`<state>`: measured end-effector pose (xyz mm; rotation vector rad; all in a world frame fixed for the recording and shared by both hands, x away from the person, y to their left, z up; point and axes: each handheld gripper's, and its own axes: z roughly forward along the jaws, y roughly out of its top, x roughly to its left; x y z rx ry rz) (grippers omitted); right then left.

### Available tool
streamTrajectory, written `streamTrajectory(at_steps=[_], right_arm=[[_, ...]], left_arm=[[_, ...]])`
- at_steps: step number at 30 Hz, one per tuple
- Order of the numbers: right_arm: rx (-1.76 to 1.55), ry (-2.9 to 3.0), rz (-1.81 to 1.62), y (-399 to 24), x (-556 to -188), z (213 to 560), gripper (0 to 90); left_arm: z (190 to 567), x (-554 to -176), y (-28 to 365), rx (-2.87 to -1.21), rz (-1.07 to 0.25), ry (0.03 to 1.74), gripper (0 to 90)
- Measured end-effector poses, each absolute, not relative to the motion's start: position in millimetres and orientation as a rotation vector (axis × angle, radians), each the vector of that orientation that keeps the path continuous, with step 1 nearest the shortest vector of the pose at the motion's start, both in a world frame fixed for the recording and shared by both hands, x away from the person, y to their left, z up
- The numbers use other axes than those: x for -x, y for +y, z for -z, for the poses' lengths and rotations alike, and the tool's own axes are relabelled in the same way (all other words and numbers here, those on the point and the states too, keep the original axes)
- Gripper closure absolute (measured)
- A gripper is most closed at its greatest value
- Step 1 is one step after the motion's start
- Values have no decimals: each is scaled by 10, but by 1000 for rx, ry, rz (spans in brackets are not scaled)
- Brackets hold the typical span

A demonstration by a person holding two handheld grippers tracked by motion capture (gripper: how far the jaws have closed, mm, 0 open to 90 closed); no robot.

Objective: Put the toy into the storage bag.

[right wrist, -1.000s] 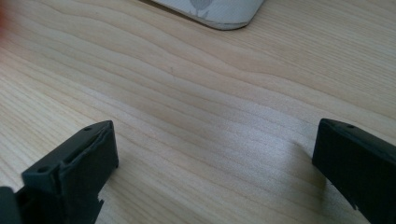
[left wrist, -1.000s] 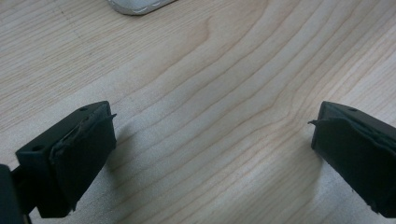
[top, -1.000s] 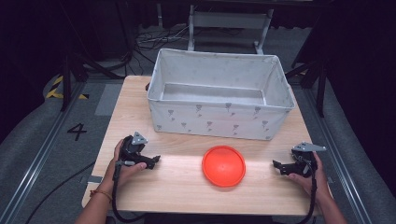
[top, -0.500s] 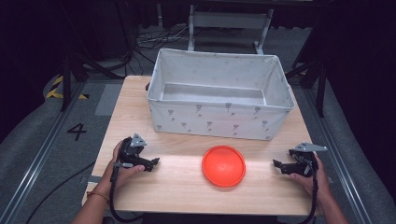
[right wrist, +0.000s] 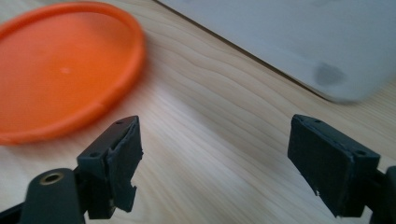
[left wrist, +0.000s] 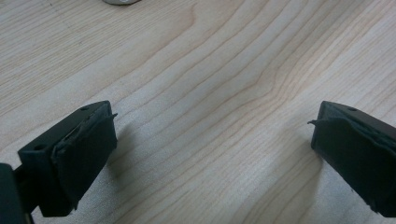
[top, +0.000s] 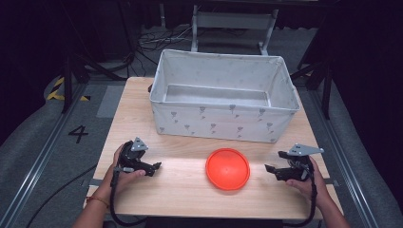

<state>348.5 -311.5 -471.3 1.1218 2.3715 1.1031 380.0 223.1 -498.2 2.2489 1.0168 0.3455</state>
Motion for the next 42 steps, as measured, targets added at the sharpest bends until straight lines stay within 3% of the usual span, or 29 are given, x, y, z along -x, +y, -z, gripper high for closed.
streamTrajectory(at_steps=[16, 33, 36, 42], right_arm=[[-909, 2615, -1040, -2167, -3716, 4817, 194], [-959, 2589, -1067, -2063, -3706, 4972, 100], [-966, 2570, -1086, -2058, -3691, 4977, 146], [-1081, 2515, -1144, -2172, -3740, 4942, 471]], left_arm=[[4982, -3800, 2231, -2249, -346, 1017, 5], [4982, -3800, 2232, -2249, -346, 1017, 5], [4982, -3799, 2232, -2249, -347, 1017, 5], [4982, -3798, 2231, -2248, -347, 1018, 5]])
